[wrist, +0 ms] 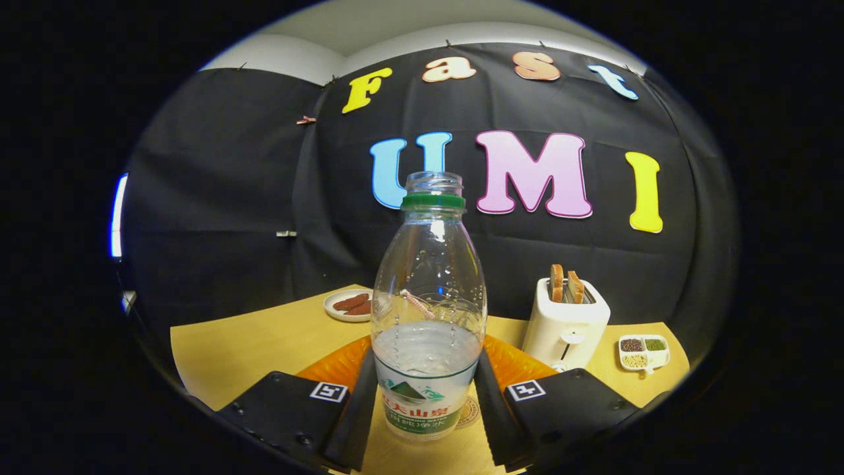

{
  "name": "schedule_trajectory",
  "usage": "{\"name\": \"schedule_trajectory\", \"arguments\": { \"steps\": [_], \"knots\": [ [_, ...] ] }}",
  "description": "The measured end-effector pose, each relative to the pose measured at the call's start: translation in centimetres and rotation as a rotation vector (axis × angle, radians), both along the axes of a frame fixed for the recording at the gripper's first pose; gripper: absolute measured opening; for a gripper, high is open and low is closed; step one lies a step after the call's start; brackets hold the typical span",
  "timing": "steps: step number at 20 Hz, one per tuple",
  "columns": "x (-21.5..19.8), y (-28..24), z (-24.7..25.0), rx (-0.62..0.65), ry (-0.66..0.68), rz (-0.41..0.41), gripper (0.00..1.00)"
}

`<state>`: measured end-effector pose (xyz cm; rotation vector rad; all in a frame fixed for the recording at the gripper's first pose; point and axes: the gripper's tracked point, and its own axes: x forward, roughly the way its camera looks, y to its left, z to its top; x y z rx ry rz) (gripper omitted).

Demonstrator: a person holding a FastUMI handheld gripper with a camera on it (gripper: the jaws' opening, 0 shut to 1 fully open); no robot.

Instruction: Take the bottle from table, then pour the juice into the cup, finally place the bottle on the coaster

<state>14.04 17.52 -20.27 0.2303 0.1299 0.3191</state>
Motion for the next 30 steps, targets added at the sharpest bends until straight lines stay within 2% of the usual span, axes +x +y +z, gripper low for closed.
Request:
{"name": "schedule_trajectory", "arguments": {
  "steps": [4, 11, 19, 27, 29, 30],
  "knots": [
    [3.0, -0.5, -1.9, 0.024, -0.016, -0.021, 0.72],
    [5.7, 0.7, -6.6, 0.019, 0.005, 0.010, 0.74],
    [6.5, 0.5, -9.7, -0.027, 0.031, 0.010, 0.76],
    [6.5, 0.6, -10.7, -0.019, 0.052, 0.011, 0.78],
    [6.6, 0.6, -11.1, -0.042, 0.062, 0.005, 0.80],
    [6.4, 0.7, -11.5, -0.044, 0.076, 0.010, 0.87]
  ]
}}
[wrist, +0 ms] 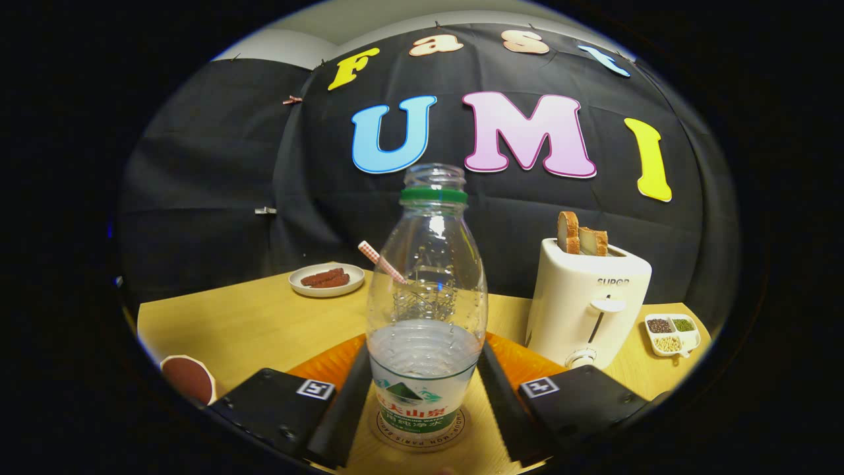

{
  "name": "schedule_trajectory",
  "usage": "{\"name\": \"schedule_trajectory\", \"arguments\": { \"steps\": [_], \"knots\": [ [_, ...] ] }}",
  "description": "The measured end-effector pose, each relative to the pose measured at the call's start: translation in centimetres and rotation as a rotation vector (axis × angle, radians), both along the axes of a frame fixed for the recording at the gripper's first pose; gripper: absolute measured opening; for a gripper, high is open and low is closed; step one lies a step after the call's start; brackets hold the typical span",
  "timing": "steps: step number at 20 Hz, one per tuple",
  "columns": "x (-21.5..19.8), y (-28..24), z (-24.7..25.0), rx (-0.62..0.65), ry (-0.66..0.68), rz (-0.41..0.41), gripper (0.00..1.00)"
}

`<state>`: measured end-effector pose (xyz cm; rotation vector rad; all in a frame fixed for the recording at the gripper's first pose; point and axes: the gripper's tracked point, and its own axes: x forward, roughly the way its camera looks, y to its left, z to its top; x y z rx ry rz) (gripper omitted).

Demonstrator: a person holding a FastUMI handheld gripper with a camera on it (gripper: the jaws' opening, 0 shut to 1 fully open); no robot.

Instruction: Take the bottle from table, then pour the juice into the cup, finally place the bottle on the coaster

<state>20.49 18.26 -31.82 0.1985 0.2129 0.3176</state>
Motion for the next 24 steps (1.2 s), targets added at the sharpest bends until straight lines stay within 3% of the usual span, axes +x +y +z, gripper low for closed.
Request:
{"name": "schedule_trajectory", "arguments": {
  "steps": [2, 12, 24],
  "knots": [
    [-0.7, 0.8, -0.3, 0.019, 0.026, 0.028, 0.98],
    [-4.3, -1.9, 4.5, 0.007, 0.007, 0.012, 0.98],
    [-11.3, -6.9, 18.4, -0.019, -0.031, -0.008, 0.98]
  ]
}}
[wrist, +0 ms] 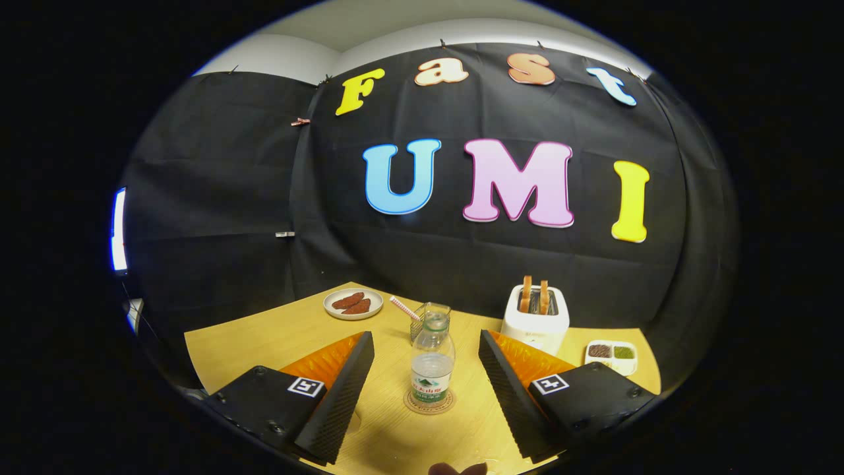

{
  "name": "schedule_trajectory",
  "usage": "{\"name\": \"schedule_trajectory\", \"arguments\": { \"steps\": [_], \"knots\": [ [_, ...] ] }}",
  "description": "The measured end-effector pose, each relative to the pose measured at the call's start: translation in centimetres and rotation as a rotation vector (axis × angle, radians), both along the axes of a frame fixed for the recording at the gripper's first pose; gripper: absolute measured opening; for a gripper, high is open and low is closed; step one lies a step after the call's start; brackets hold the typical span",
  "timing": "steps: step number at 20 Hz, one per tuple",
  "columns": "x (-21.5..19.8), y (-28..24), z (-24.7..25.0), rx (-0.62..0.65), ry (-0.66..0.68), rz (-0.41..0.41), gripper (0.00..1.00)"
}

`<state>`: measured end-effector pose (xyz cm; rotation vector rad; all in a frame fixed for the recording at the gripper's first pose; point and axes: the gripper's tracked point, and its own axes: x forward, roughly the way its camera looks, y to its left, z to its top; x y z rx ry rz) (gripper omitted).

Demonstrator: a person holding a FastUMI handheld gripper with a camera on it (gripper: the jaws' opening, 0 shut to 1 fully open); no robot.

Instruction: Take the bottle from table, then pour the juice into the cup, finally place the bottle on the coaster

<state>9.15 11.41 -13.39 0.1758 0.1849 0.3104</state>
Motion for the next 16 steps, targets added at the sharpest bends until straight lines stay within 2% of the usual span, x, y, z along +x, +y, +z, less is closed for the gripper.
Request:
{"name": "schedule_trajectory", "arguments": {
  "steps": [5, 12, 16],
  "knots": [
    [-1.7, -1.8, 4.8, -0.029, -0.048, -0.022, 0.98],
    [-4.9, -2.4, 7.4, -0.090, -0.080, 0.008, 0.97],
    [-6.0, -2.3, 8.1, -0.068, -0.077, 0.015, 0.97]
  ]
}}
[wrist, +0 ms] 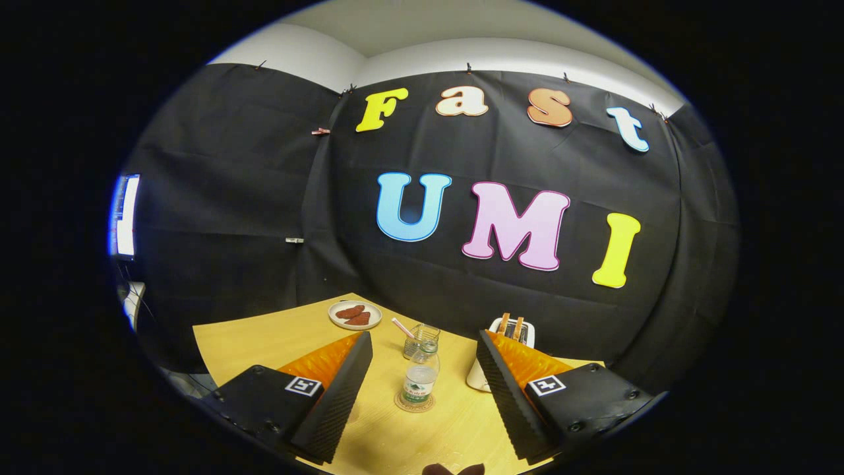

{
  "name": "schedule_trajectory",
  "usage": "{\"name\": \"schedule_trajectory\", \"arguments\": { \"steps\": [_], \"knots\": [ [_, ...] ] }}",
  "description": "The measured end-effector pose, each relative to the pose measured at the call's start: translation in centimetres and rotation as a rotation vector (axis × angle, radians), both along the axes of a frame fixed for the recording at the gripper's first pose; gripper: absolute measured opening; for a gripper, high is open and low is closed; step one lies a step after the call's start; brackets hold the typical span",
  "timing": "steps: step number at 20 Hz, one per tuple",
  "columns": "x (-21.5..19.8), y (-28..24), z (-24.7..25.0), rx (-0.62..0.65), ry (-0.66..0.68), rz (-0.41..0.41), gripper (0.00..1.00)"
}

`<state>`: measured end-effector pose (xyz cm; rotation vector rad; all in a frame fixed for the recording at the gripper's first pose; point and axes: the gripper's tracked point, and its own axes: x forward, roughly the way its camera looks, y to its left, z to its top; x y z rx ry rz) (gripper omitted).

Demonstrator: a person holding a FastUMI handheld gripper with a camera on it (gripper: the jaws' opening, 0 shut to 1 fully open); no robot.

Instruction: Take the bottle from table, then pour the juice into the cup, finally place the bottle on the coaster

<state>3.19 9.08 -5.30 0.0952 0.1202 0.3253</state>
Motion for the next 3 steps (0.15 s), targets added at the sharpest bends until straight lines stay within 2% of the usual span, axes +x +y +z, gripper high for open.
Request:
{"name": "schedule_trajectory", "arguments": {
  "steps": [3],
  "knots": [
    [-0.04, -0.95, 0.35, -0.001, -0.006, -0.020, 0.97]
  ]
}}
